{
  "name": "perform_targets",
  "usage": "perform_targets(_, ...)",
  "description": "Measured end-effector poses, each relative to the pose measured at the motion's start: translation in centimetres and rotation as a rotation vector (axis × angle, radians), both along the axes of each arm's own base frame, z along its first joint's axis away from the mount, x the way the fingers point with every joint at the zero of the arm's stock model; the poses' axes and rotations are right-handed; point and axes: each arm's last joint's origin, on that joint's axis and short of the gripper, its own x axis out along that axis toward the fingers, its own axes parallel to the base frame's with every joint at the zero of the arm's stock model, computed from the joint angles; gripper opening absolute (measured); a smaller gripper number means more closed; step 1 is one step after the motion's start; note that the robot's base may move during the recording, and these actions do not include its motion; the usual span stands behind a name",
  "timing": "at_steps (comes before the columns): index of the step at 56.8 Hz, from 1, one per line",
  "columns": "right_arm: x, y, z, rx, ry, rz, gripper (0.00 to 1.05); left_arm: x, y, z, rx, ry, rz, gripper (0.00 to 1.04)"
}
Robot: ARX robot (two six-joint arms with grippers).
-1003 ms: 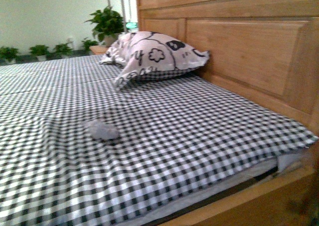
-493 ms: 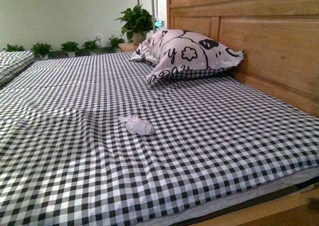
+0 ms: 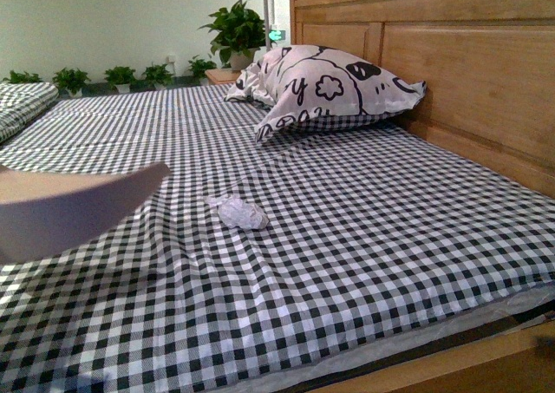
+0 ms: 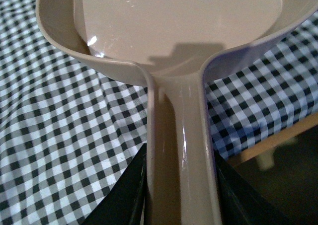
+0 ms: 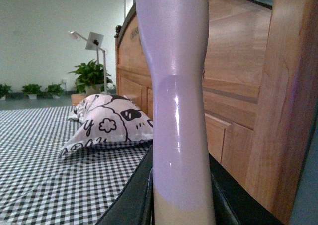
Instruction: Clean up trash
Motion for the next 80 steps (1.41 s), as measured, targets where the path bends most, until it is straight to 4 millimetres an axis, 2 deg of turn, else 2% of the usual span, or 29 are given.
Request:
perform_targets(5,0.0,0.0,0.0,0.000,0.000,0.000,0.20,1.6,-1.2,-1.4,0.060,0.032,-0.115,0.28)
perform_targets(13,0.0,0.0,0.0,0.000,0.000,0.000,0.20,3.2,-2.5,-1.9,0.114,0.016,-0.215,0.28)
perform_targets(31,0.0,0.0,0.0,0.000,0.000,0.000,0.20,4.5,-3.3,-3.0,0.179,0.002,-0.290,0.28)
perform_targets(46,0.0,0.0,0.0,0.000,0.000,0.000,0.20,4.0,-3.2,-5.0,0.198,0.054,-0.320,0.28)
perform_targets(73,0.0,0.0,0.0,0.000,0.001,0.000,0.20,3.7,-3.1,-5.4,0.211,0.069,-0.332,0.28)
perform_targets(76,0.6,0.3,0.1,-0.022,0.095,0.043,0.20,3.7,-3.1,-5.5,0.211,0.069,-0.332,0.28)
perform_targets(80,2.1,1.1,1.2,-0.098,0.365,0.157,0.20,3.7,-3.1,-5.5,0.212,0.069,-0.331,0.28)
